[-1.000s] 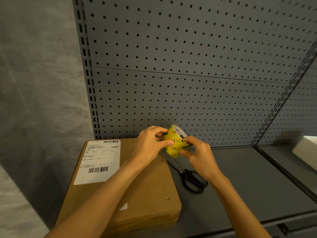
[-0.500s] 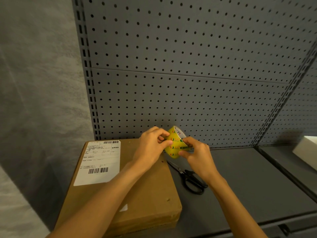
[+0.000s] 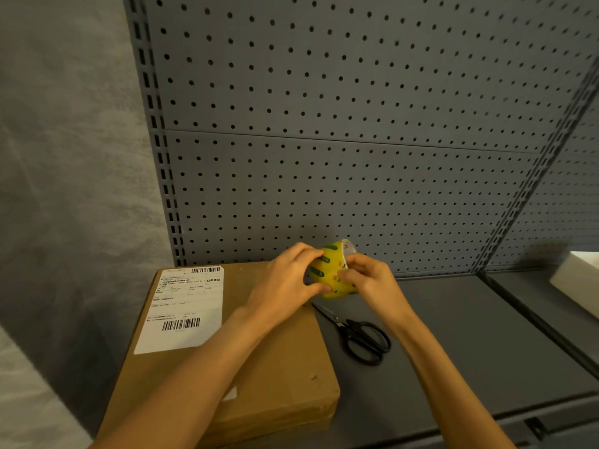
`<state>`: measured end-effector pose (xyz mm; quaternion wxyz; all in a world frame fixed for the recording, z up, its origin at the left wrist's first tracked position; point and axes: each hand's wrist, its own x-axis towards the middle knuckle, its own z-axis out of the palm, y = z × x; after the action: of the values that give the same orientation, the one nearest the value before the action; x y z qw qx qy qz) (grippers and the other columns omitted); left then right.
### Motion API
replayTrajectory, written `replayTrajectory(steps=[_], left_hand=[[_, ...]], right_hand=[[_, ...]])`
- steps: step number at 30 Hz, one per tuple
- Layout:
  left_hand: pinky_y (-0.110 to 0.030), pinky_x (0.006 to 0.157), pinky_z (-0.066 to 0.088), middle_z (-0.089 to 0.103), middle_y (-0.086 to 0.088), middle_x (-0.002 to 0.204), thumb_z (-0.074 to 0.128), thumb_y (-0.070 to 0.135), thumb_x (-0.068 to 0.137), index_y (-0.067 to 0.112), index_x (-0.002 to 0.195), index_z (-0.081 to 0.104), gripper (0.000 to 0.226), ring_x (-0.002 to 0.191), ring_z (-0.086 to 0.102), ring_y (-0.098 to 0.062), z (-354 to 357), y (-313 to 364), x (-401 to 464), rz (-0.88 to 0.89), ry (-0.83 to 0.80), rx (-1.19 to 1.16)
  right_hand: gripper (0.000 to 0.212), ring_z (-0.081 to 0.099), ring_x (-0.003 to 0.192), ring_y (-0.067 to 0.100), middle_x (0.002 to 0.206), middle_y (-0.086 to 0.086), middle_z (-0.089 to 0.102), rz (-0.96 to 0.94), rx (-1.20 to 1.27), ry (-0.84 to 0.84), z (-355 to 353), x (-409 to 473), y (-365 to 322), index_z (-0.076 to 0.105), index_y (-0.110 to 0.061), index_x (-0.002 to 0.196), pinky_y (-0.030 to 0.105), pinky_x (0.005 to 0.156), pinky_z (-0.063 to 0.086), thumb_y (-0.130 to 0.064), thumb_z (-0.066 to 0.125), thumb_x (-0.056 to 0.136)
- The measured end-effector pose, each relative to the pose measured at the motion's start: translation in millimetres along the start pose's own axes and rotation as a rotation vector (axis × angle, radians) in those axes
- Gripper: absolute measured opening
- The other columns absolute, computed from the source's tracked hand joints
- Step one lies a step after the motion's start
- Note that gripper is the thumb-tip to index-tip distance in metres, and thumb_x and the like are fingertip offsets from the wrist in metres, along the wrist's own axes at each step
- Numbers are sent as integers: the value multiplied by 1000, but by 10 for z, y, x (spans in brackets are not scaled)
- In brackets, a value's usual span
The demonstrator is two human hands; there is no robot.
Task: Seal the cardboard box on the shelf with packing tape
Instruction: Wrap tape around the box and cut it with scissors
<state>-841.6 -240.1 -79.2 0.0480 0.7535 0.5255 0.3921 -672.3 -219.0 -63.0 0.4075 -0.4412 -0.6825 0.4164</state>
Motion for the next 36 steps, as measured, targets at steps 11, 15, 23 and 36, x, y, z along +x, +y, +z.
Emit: replayTrajectory(steps=[11,15,23,36], left_hand=[[-27,101,36,38,12,137,81,36,67,26,141,39,85,124,37,-6,-160,-74,111,-283,-61,-333],[-21,98,35,38,8,144,82,30,68,25,143,35,89,131,36,-9,-187,-141,113,-357,-301,-443],[1,78,38,55,6,126,84,23,67,20,127,55,67,113,51,-5,-140,-111,125,-291,-211,-419],[-25,86,48,61,7,107,80,24,71,20,114,66,45,100,56,-8,-111,-14,83,-223,-12,-265]], right_hand=[[25,52,70,32,84,28,59,-86,-148,-64,-99,-56,65,65,0,85,47,68,45,-19,50,77],[13,58,77,30,79,14,63,-164,-247,-143,-173,-134,57,68,-9,80,44,73,48,-16,57,77],[11,56,68,2,73,0,65,-202,-324,-137,-177,-141,49,70,-6,82,17,61,46,-1,60,80],[14,47,60,28,66,16,55,-207,-345,-47,-87,-69,147,60,1,74,39,54,41,-12,59,79]])
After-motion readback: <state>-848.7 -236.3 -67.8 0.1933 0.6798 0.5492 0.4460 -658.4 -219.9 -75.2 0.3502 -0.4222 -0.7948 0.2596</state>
